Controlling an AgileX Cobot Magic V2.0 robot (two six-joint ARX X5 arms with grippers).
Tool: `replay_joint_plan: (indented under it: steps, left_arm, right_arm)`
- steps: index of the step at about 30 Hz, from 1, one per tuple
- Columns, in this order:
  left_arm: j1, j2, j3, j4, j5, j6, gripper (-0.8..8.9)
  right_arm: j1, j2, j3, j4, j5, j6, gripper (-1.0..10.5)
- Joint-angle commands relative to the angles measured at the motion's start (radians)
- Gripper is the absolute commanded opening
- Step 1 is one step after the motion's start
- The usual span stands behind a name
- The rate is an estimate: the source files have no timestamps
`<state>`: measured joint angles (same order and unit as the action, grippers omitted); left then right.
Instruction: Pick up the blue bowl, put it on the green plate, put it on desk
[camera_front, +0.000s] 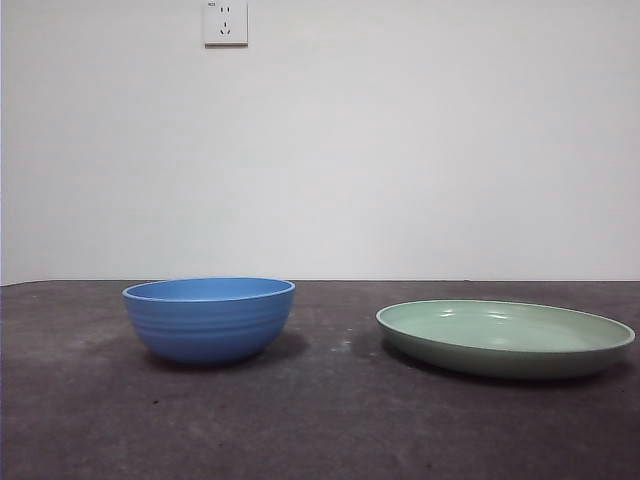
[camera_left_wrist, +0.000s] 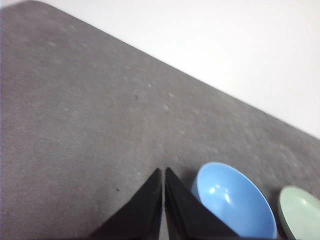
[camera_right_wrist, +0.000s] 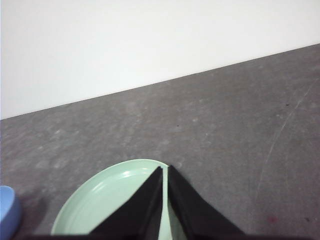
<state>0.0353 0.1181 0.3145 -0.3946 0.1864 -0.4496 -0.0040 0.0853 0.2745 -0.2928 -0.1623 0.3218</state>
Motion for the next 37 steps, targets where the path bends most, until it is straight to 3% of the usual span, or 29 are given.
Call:
replay_joint_plan:
  steps: [1,11,15,20,28,37]
  left_arm:
    - [0.002,0.061,0.090,-0.042,0.045,0.076,0.09]
    - [0.000,0.354,0.369,-0.281,0.245,0.301,0.09]
    - [-0.023,0.446,0.457,-0.376,0.272,0.364,0.09]
    - [-0.097,0.542,0.549,-0.508,0.312,0.429,0.09]
    - [-0.219,0.587,0.592,-0.593,0.323,0.458,0.09]
    - [-0.234,0.587,0.592,-0.601,0.323,0.457,0.35]
  right_arm:
    - [0.000,0.058,0.097,-0.040,-0.026,-0.035,0.1]
    - [0.003,0.379,0.437,-0.367,-0.208,-0.268,0.1]
    - [0.014,0.493,0.549,-0.493,-0.280,-0.342,0.1]
    - [0.059,0.603,0.657,-0.653,-0.308,-0.407,0.1]
    - [0.173,0.652,0.696,-0.789,-0.310,-0.443,0.1]
    - [0.209,0.652,0.696,-0.808,-0.310,-0.438,0.1]
